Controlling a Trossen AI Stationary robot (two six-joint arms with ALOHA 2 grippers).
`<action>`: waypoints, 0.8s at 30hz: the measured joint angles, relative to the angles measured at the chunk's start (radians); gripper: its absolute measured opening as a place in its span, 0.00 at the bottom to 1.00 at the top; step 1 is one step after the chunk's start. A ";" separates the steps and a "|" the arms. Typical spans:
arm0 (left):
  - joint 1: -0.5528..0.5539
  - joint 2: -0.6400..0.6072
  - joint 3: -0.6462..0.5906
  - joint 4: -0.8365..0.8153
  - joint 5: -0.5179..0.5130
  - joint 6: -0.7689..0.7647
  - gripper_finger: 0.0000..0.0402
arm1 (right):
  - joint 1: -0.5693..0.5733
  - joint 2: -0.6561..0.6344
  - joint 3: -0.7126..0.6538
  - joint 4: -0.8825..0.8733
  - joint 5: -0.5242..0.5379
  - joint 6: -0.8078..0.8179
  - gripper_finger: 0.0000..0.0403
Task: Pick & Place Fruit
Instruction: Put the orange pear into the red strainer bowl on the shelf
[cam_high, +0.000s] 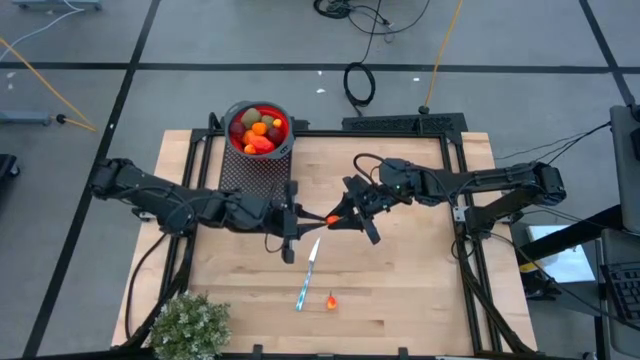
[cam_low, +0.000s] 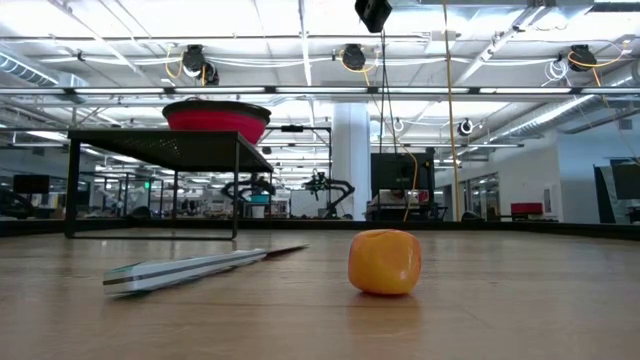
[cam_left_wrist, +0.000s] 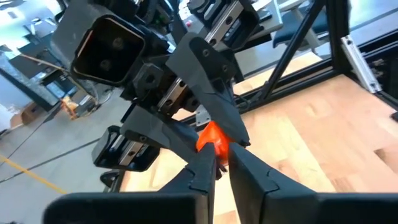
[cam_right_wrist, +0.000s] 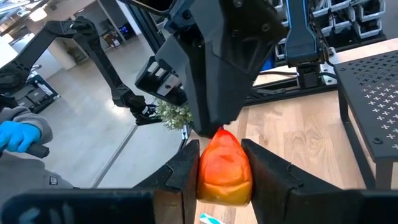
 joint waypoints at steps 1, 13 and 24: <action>0.002 0.000 0.000 0.000 0.012 0.000 0.09 | 0.000 0.000 0.000 0.000 0.000 0.000 0.25; 0.026 -0.002 0.000 -0.025 0.043 -0.024 0.01 | 0.000 0.001 -0.001 -0.007 0.006 -0.002 0.25; 0.027 -0.002 0.000 -0.028 0.040 -0.024 0.00 | 0.000 0.001 -0.001 -0.003 0.005 -0.003 0.27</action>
